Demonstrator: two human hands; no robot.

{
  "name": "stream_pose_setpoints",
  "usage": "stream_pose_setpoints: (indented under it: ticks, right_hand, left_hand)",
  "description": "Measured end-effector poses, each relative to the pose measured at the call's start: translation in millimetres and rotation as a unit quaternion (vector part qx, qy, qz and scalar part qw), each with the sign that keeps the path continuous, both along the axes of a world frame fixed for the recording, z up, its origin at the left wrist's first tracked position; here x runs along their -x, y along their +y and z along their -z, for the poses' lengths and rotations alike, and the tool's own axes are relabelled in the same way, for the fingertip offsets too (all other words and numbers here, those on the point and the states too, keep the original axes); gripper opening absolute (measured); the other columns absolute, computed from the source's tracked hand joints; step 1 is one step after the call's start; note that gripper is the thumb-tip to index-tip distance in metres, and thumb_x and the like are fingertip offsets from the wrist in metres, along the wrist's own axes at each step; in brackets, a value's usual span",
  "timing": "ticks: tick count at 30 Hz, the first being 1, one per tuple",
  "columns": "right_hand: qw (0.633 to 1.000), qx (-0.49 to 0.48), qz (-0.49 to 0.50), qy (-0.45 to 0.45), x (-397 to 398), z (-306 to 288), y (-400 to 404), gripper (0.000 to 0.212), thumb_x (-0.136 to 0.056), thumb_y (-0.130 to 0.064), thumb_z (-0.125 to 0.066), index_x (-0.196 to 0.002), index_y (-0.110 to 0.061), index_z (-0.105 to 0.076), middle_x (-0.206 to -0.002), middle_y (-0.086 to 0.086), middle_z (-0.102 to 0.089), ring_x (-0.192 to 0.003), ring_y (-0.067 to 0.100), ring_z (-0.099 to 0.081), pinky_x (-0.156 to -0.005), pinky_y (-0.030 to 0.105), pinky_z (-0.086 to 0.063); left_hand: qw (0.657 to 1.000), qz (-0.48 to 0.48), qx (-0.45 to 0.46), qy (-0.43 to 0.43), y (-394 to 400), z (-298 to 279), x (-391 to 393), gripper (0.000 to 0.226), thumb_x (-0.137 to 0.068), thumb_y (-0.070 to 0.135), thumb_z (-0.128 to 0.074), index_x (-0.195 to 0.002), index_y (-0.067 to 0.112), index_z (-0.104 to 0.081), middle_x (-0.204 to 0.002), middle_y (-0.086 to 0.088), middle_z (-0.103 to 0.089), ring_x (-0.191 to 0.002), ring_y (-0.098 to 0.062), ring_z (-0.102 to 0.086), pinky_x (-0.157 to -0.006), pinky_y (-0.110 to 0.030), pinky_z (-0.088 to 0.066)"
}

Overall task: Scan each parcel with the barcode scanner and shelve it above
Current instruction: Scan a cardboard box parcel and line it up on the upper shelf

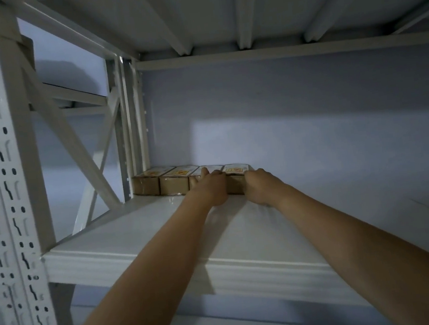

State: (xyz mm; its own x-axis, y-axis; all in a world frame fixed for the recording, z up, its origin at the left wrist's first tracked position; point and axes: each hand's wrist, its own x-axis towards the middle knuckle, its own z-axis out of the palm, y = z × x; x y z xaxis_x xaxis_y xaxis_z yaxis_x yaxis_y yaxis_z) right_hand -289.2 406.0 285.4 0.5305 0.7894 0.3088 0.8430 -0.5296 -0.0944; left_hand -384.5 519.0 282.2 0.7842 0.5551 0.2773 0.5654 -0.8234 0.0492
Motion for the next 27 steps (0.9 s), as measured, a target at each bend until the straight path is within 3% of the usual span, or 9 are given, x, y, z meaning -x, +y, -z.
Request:
stream_pose_setpoints:
  ticks: [2, 4, 6, 9, 12, 14, 17, 22, 27]
  right_hand:
    - [1.0, 0.014, 0.006, 0.008, 6, 1, -5, 0.062, -0.098, -0.017, -0.047, -0.154, -0.003, -0.025, -0.138, 0.022, -0.05, -0.12, 0.037, -0.055, -0.088, 0.037, -0.046]
    - [1.0, -0.003, 0.02, 0.003, 12, -4, -11, 0.072, -0.098, -0.022, -0.047, -0.158, -0.004, -0.011, -0.145, 0.021, -0.045, -0.127, 0.038, -0.05, -0.099, 0.043, -0.045]
    - [0.999, -0.027, 0.032, -0.009, 19, -13, -20, 0.063, -0.098, -0.024, -0.047, -0.152, -0.003, -0.023, -0.14, 0.019, -0.05, -0.123, 0.037, -0.052, -0.09, 0.041, -0.046]
    - [0.998, -0.029, 0.049, 0.012, 34, -26, -45, 0.049, -0.1, -0.025, -0.045, -0.145, -0.008, -0.035, -0.134, 0.015, -0.055, -0.116, 0.033, -0.055, -0.08, 0.036, -0.044]
    - [0.998, -0.044, 0.036, 0.013, 47, -25, -86, 0.05, -0.102, -0.032, -0.044, -0.145, -0.009, -0.038, -0.138, 0.014, -0.055, -0.121, 0.033, -0.054, -0.095, 0.041, -0.049]
    - [0.997, -0.079, 0.021, 0.016, 56, -16, -120, 0.056, -0.102, -0.035, -0.046, -0.151, -0.012, -0.034, -0.149, 0.011, -0.048, -0.134, 0.032, -0.047, -0.108, 0.043, -0.043]
    - [0.993, -0.119, 0.003, 0.023, 71, 1, -176, 0.062, -0.103, -0.035, -0.046, -0.158, -0.018, -0.024, -0.162, 0.003, -0.032, -0.147, 0.023, -0.033, -0.12, 0.039, -0.03]
    - [0.981, -0.186, 0.038, 0.027, 82, 27, -282, 0.058, -0.102, -0.031, -0.053, -0.155, -0.019, -0.034, -0.156, 0.004, -0.042, -0.142, 0.021, -0.041, -0.115, 0.032, -0.032]
    - [0.962, -0.259, 0.071, 0.047, 80, 57, -392, 0.049, -0.099, -0.021, -0.059, -0.147, -0.019, -0.048, -0.146, 0.002, -0.054, -0.131, 0.019, -0.052, -0.11, 0.034, -0.042]
  left_hand:
    - [1.0, 0.007, 0.002, -0.005, -3, -2, 3, 0.051, -0.086, 0.003, -0.04, -0.136, 0.013, -0.044, -0.146, -0.002, -0.037, -0.132, -0.033, -0.026, -0.103, -0.06, -0.027]
    - [1.0, 0.01, 0.007, -0.019, -10, -4, 7, 0.054, -0.088, 0.007, -0.043, -0.141, 0.014, -0.039, -0.15, -0.002, -0.032, -0.136, -0.033, -0.025, -0.106, -0.062, -0.026]
    - [0.999, 0.005, 0.024, -0.042, -20, -7, 11, 0.057, -0.091, 0.012, -0.045, -0.146, 0.016, -0.034, -0.154, -0.002, -0.029, -0.14, -0.034, -0.023, -0.109, -0.063, -0.022]
    - [0.995, 0.042, 0.049, -0.081, -36, -15, 18, 0.048, -0.094, 0.017, -0.043, -0.142, 0.013, -0.04, -0.151, -0.007, -0.037, -0.14, -0.036, -0.03, -0.114, -0.059, -0.024]
    - [0.983, 0.091, 0.078, -0.139, -62, -17, 27, 0.045, -0.096, 0.022, -0.042, -0.14, 0.011, -0.044, -0.145, -0.01, -0.045, -0.136, -0.034, -0.039, -0.112, -0.051, -0.032]
    - [0.967, 0.134, 0.125, -0.177, -93, -8, 34, 0.051, -0.098, 0.023, -0.045, -0.147, 0.012, -0.037, -0.149, -0.011, -0.044, -0.136, -0.029, -0.041, -0.112, -0.039, -0.035]
    - [0.931, 0.2, 0.19, -0.238, -152, 10, 40, 0.056, -0.097, 0.025, -0.051, -0.15, 0.014, -0.036, -0.149, -0.009, -0.045, -0.136, -0.025, -0.043, -0.109, -0.033, -0.036]
    - [0.889, 0.255, 0.211, -0.315, -263, 34, 46, 0.048, -0.095, 0.02, -0.054, -0.142, 0.018, -0.048, -0.139, -0.002, -0.055, -0.127, -0.019, -0.051, -0.103, -0.023, -0.036]
    - [0.831, 0.329, 0.26, -0.365, -379, 69, 37, 0.029, -0.096, 0.013, -0.052, -0.121, 0.019, -0.065, -0.116, 0.004, -0.068, -0.105, -0.005, -0.059, -0.085, -0.007, -0.037]
